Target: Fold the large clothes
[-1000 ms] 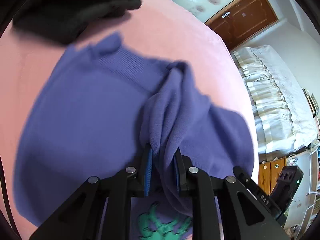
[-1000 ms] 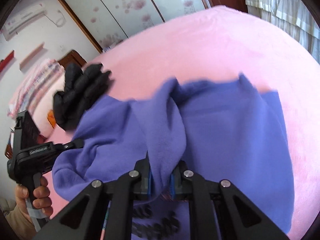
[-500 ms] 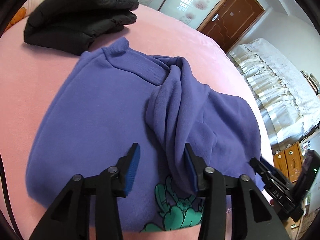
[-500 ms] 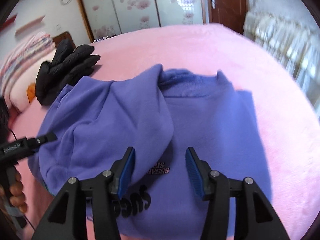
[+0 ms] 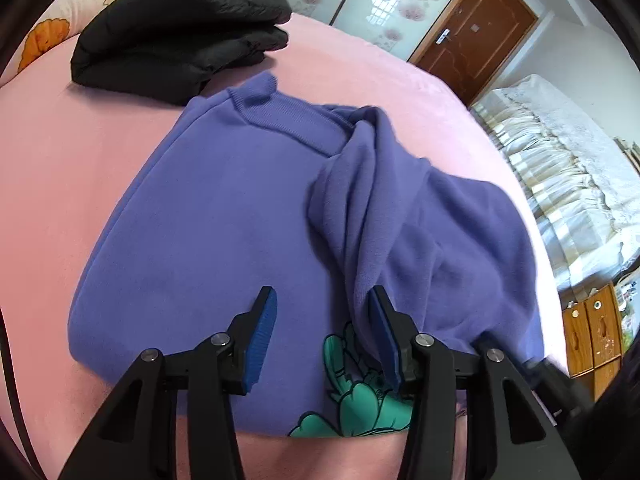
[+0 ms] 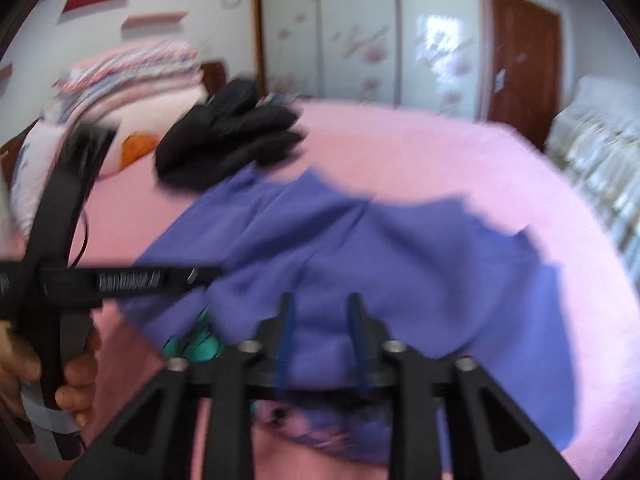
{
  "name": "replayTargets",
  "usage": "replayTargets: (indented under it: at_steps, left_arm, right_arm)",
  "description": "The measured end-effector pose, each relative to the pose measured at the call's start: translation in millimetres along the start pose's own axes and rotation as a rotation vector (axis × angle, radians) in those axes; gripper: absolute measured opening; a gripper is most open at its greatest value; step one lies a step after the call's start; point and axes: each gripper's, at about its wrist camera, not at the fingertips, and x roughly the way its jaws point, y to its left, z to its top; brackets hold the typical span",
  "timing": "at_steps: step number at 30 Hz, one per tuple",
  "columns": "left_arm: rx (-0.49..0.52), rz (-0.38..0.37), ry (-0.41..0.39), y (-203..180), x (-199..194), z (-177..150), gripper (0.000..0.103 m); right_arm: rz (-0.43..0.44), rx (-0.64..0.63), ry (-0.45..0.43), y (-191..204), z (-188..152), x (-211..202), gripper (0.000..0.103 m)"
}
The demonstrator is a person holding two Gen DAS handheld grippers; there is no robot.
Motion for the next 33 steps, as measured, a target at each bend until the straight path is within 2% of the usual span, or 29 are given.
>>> replayTargets:
  at_steps: [4, 11, 15, 19, 24, 28, 33]
  left_arm:
    - [0.013, 0.011, 0.012, 1.8, 3.0, -6.3, 0.053]
    - [0.046, 0.034, -0.014, -5.0, -10.5, -2.7, 0.055]
    - [0.02, 0.054, -0.029, -2.3, -35.5, 3.8, 0.058]
    - [-0.033, 0.06, -0.068, 11.9, -67.2, 4.0, 0.067]
    - [-0.092, 0.066, -0.085, 34.8, -98.3, -7.4, 0.069]
    - [-0.171, 0.064, -0.076, 56.6, -108.0, -17.3, 0.07]
    - [-0.203, 0.069, -0.054, 69.1, -103.6, -27.0, 0.07]
  right_arm:
    - [-0.011, -0.019, 0.096, 5.3, -27.4, 27.3, 0.01]
    - [-0.033, -0.028, 0.106, 7.5, -27.5, 20.2, 0.01]
    - [-0.034, -0.028, 0.062, 13.6, -15.2, 0.3, 0.01]
    - [0.003, 0.027, 0.003, 11.3, -0.2, -25.6, 0.011]
    - [0.026, 0.063, -0.051, 11.6, 12.4, -49.0, 0.011]
    - [0.031, 0.056, -0.059, 16.1, 19.4, -56.0, 0.011]
    - [0.014, 0.076, -0.061, 15.9, 22.0, -57.6, 0.011]
